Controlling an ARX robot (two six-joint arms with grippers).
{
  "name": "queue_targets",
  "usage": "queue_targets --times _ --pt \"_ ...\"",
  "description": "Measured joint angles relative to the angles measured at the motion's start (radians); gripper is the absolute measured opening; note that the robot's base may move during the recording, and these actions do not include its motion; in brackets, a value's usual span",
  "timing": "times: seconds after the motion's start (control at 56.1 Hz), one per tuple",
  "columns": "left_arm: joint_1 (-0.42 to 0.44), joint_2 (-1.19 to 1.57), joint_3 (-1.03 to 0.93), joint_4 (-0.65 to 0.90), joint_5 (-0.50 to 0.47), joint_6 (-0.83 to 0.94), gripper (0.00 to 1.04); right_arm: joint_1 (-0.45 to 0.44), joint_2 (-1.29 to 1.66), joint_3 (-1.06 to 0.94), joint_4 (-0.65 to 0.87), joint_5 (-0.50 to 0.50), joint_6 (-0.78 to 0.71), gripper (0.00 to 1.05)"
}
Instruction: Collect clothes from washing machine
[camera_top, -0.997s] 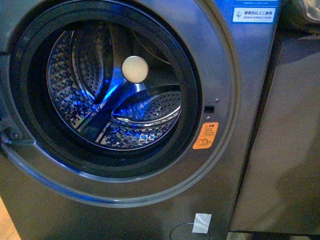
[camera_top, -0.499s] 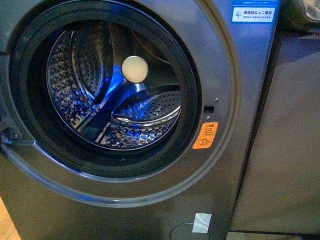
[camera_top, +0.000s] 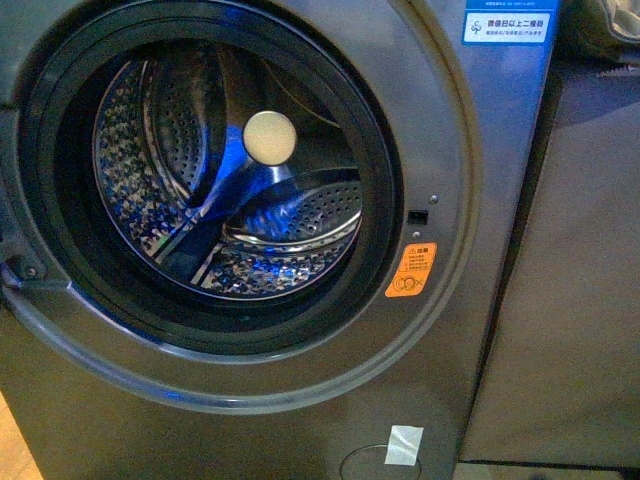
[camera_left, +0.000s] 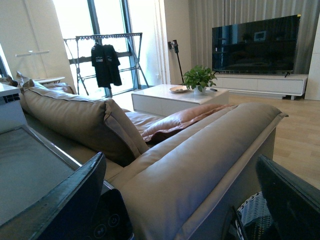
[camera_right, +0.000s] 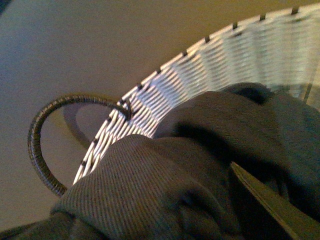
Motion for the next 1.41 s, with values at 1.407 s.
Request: queue_targets --times 1.407 --pt "0.0 -0.002 0.002 0.0 0.0 0.0 1.02 -0.043 -0.103 -0.098 0.053 0.112 -1.452 0.97"
